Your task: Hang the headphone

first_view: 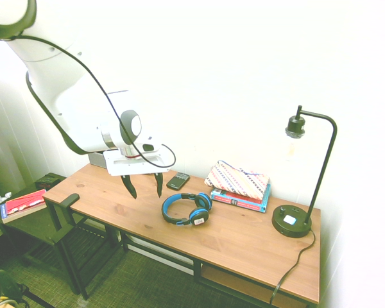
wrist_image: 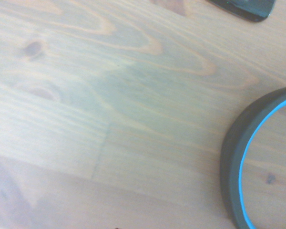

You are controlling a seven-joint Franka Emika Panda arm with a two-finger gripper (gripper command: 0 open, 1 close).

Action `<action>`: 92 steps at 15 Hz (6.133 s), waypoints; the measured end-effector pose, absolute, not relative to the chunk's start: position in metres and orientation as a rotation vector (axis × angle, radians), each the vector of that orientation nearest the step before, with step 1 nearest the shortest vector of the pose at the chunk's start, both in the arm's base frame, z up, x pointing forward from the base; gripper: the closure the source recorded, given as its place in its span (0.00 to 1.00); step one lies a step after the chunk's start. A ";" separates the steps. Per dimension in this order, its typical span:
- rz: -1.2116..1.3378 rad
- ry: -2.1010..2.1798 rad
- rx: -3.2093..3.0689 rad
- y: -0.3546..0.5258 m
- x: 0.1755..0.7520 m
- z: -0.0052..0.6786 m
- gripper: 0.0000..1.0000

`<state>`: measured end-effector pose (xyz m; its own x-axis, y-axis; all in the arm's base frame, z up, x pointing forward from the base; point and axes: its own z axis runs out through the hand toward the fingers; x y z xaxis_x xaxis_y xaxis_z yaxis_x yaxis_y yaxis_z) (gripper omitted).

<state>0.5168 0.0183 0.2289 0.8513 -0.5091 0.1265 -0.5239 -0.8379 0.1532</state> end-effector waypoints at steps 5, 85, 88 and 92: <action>0.085 -0.888 2.819 -0.002 0.524 0.196 1.00; 0.059 -1.564 2.745 0.354 0.346 0.150 0.00; 0.046 -1.300 2.825 0.339 0.336 0.211 0.00; 0.067 -1.188 2.852 0.271 0.362 0.296 0.00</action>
